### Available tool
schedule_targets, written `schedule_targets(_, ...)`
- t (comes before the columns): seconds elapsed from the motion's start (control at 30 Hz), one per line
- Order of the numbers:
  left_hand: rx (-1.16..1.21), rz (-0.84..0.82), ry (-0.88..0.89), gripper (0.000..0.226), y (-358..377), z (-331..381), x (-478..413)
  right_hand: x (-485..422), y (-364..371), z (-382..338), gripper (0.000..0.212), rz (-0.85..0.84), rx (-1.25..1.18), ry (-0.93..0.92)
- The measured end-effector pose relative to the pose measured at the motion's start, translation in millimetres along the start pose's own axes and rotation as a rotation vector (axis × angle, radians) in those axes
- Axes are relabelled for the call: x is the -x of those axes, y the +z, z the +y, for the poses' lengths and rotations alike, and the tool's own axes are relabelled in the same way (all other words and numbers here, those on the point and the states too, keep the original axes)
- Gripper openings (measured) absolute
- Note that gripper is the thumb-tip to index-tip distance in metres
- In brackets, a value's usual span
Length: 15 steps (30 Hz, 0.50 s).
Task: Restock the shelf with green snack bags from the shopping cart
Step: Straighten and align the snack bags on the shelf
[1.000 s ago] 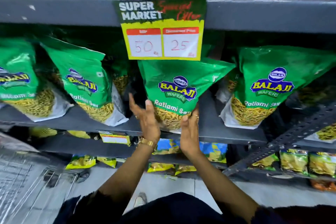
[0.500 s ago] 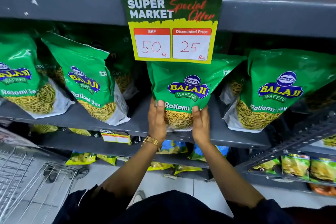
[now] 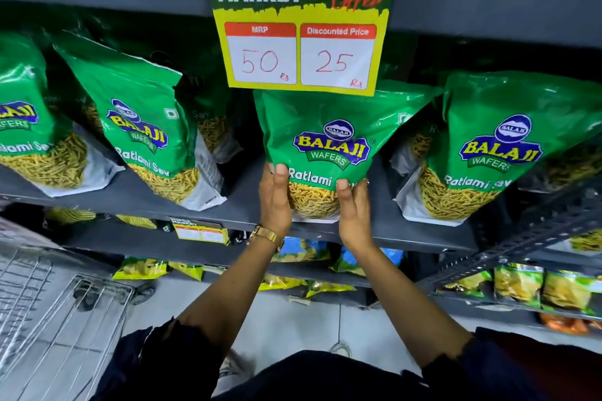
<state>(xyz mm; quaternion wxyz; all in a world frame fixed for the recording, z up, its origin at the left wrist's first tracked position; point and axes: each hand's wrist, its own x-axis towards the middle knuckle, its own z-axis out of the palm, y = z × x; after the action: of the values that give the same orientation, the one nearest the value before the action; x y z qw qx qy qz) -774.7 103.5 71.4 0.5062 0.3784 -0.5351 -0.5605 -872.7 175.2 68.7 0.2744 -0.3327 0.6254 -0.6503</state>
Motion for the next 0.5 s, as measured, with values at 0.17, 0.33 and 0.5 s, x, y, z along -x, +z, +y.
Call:
schedule_targets(0.17, -0.029, -0.043, 0.014, 0.112, -23.5, 9.9, 8.8, 27.4, 14.3, -5.8, 0.113, 0.237, 0.061, -0.124)
schedule_targets(0.33, -0.137, -0.181, 0.226, 0.077, -85.8, 22.9, 40.6, 85.1, 58.8, -21.5, 0.098, 0.485, 0.247, -0.242)
schedule_targets(0.5, -0.114, -0.107, 0.441, 0.049, -170.2, 38.6, 37.0, 122.7, 143.0, -21.9, 0.084, 0.391, 0.181, -0.241)
